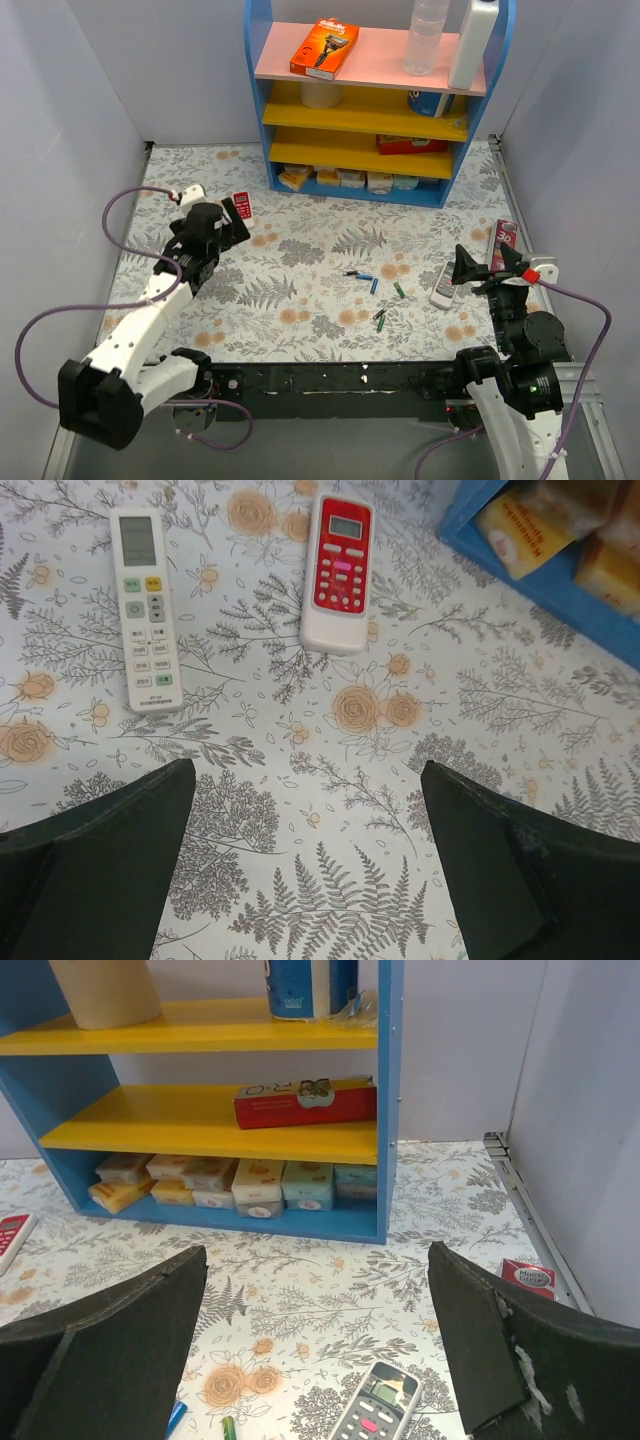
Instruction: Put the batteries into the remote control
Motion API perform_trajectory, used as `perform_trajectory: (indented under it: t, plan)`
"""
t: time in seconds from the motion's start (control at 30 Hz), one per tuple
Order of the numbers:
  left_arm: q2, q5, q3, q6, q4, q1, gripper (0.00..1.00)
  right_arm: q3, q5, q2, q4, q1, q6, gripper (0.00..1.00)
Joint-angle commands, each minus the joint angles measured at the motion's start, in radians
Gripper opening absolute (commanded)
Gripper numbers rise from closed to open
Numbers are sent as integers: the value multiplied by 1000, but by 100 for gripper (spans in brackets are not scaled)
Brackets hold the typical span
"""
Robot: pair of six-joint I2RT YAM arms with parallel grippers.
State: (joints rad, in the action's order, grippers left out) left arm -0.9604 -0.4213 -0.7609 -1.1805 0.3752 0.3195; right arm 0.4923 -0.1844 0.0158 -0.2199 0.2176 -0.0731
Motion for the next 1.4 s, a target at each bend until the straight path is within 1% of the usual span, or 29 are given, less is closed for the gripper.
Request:
perform_trajectory:
  t: [0.0,0.1,0.13,0.2,0.23,0.33,0.4,0.43,0.47,0.53,0.63,0.7,0.8,0.97,1.0,1.03,1.1,1.3,1.33,1.37]
  plan:
    - [-155,27,-100,-28,82,-14,98,-8,16,-40,54,15,21,98]
    - [-285,16,-158,-41,108,-66,98,-9,31,-40,53,28,27,98]
    - [-310,22,-169,-42,110,-118,98,-9,31,-39,53,31,27,98]
    - [-377,30,-187,-47,96,-172,98,-14,34,-40,56,32,30,98]
    - [-397,32,-192,-53,88,-225,98,-14,34,-40,59,34,32,98]
    - [-500,18,-242,-64,71,-289,98,-17,36,-45,62,35,35,98]
    - [-555,7,-302,-62,79,-309,98,-17,40,-45,63,39,35,98]
    - [-614,-10,-322,-59,79,-318,98,-17,43,-45,62,42,35,98]
    - [-639,-8,-337,-51,79,-357,98,-17,49,-45,62,42,36,98]
    - [-713,24,-377,-51,74,-402,98,-17,53,-45,60,45,41,98]
    - [-779,44,-422,-41,70,-433,98,-20,51,-48,63,45,41,98]
    - [-840,55,-451,-30,88,-435,98,-20,53,-47,63,45,42,98]
    - [-890,59,-469,-19,93,-435,90,-21,57,-40,67,46,45,98]
    - [-928,104,-465,-7,82,-435,82,-21,63,-31,65,46,48,98]
    - [-939,117,-465,-5,83,-433,79,-21,65,-31,67,46,49,98]
    - [-942,124,-465,-2,85,-435,73,-21,65,-28,65,45,49,98]
    - [-945,145,-457,-1,83,-433,71,-20,63,-27,63,46,47,98]
    - [-920,213,-442,-5,79,-425,51,-6,82,-20,50,45,41,98]
    - [-905,242,-437,-4,79,-422,48,2,92,19,44,45,38,98]
    - [-894,252,-433,-5,77,-421,42,6,95,29,31,46,35,98]
